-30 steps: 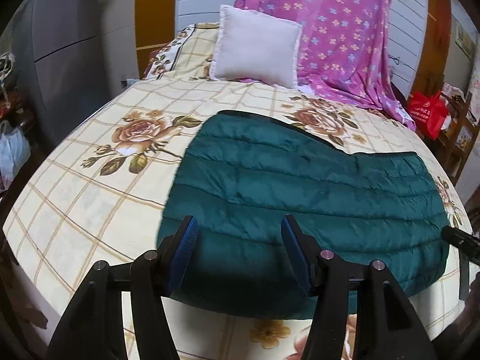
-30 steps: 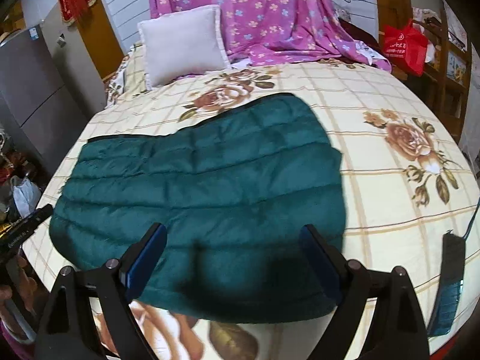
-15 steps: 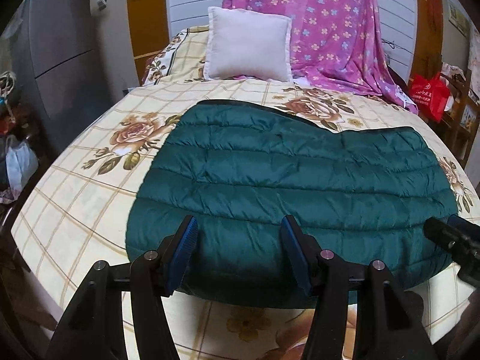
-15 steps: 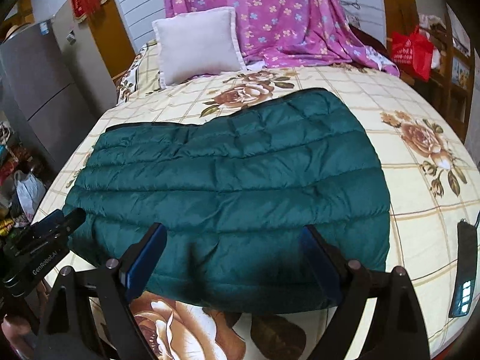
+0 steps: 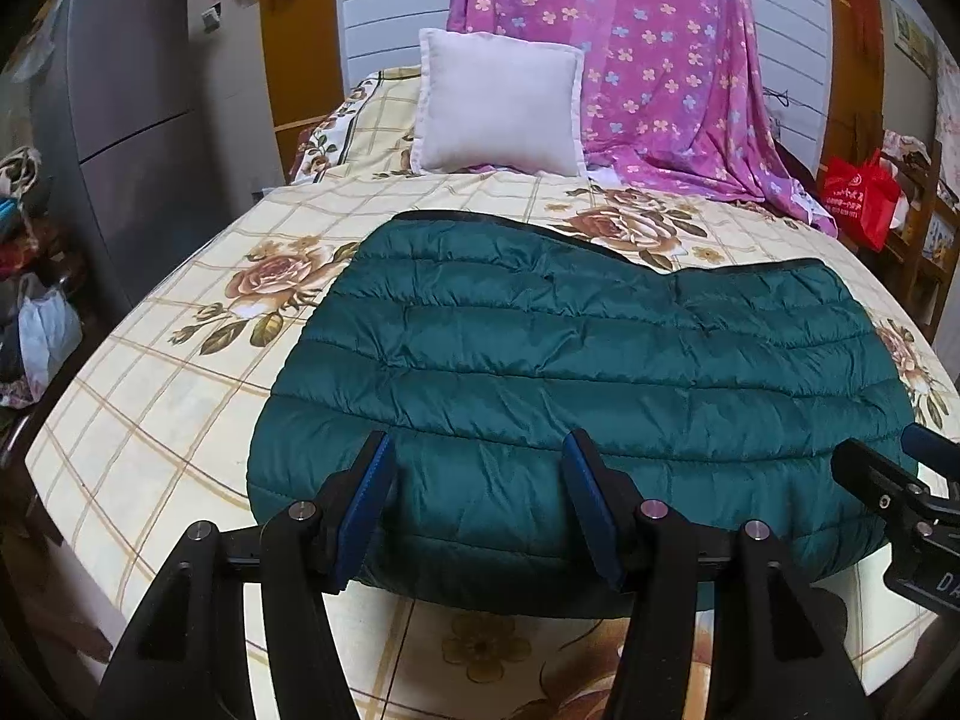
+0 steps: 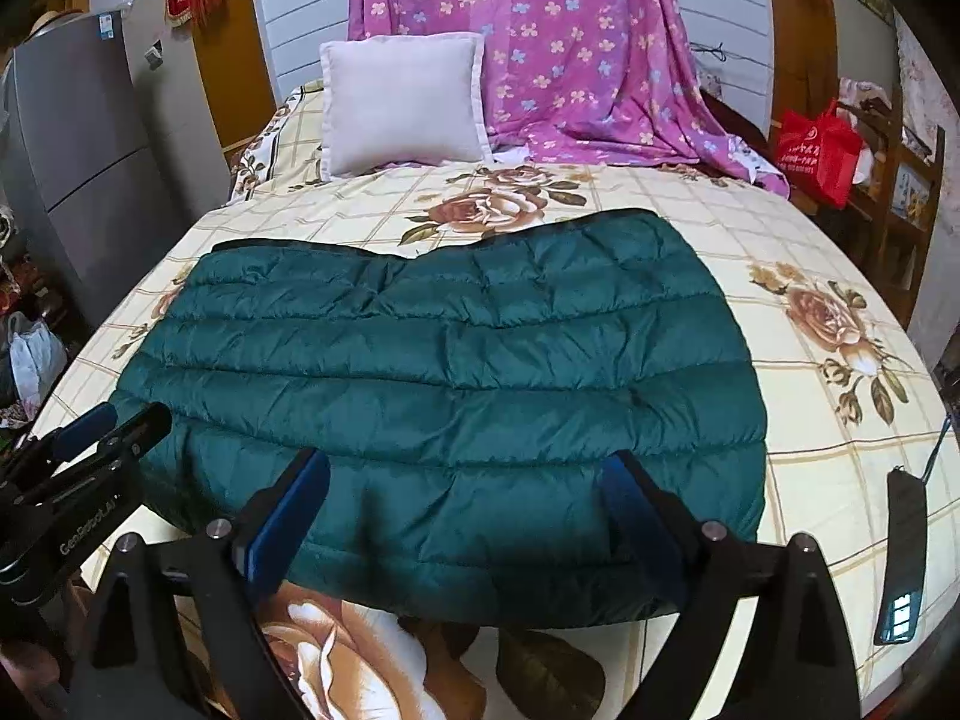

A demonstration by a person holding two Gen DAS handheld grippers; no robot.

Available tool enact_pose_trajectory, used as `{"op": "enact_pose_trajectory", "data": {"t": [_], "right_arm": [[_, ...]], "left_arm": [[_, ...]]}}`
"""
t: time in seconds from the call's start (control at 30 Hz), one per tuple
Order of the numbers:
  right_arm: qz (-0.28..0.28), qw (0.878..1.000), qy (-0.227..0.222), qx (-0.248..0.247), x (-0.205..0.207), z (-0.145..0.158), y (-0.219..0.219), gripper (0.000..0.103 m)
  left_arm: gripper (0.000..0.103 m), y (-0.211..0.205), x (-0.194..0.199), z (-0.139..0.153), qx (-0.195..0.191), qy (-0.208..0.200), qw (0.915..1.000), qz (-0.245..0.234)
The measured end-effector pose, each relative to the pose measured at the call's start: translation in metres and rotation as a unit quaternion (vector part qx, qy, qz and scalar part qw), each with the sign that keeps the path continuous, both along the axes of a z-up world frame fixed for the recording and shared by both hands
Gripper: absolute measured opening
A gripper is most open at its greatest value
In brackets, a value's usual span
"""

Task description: Fold large clothes

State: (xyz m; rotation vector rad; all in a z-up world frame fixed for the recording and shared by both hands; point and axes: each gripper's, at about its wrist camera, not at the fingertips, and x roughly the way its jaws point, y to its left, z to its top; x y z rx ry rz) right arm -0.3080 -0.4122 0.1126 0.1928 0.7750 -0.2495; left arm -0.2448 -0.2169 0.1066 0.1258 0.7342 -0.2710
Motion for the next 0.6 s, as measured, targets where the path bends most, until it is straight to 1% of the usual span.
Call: {"op": "enact_pose_trajectory", "data": {"t": [0.27,0.6], "right_arm": [[-0.004,1.0,0.002,-0.014,0.0003,-0.0012,0.0023,0.095],[-0.006,1.0,0.0,-0.01,0.0008,-0.0022,0.0032,0.095]], "left_arm": [[0.039,-0.0016,-0.0003,-0.004,0.0,0.005,1.0,0.003],[0.039,-0.0033,0.0006,-0.0048,0.002,0.006,1.0,0.0]]}}
